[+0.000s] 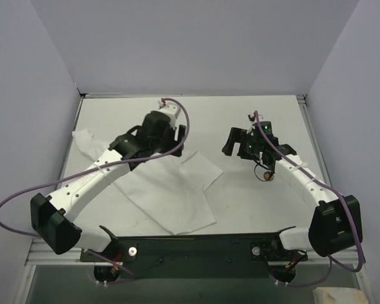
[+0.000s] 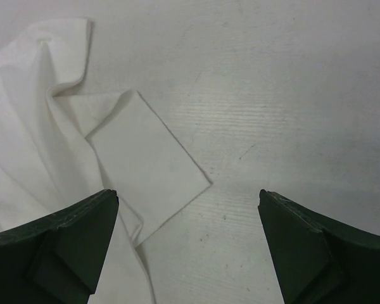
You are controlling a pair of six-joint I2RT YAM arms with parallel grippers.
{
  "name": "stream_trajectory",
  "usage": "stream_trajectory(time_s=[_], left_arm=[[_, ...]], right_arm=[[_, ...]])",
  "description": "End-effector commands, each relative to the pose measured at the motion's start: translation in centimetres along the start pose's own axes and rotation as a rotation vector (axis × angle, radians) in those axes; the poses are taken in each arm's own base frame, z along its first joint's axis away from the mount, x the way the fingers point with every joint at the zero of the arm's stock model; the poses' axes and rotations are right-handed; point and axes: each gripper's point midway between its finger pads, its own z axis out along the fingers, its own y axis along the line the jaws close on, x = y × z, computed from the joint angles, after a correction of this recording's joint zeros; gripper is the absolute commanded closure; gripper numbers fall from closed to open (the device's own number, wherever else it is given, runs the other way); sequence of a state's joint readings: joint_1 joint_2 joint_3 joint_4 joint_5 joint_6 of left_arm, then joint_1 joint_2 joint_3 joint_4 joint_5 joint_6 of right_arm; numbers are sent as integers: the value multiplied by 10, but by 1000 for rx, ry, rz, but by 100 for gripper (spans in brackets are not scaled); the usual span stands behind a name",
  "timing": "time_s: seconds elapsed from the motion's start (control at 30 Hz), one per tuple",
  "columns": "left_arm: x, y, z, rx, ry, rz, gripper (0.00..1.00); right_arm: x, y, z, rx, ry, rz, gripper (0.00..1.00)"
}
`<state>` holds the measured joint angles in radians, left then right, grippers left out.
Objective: Pin the brooch onto the clothing
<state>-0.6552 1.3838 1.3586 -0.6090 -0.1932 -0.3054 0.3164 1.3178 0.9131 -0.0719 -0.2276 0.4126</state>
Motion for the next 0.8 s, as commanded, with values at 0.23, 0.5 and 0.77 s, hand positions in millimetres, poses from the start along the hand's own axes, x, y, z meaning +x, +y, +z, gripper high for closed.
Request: stream_trajectory(time_s=[0.23, 0.5, 0.77], left_arm=[[144, -106, 17, 87, 259, 246, 22], [220, -162, 11, 188, 368, 353, 22], [257, -188, 16, 245, 438, 398, 26]], right_arm=[[-3, -41, 9, 100, 37, 163, 0], [-1, -46, 12, 113, 49, 169, 0], [2, -49, 13, 117, 58, 168, 0]])
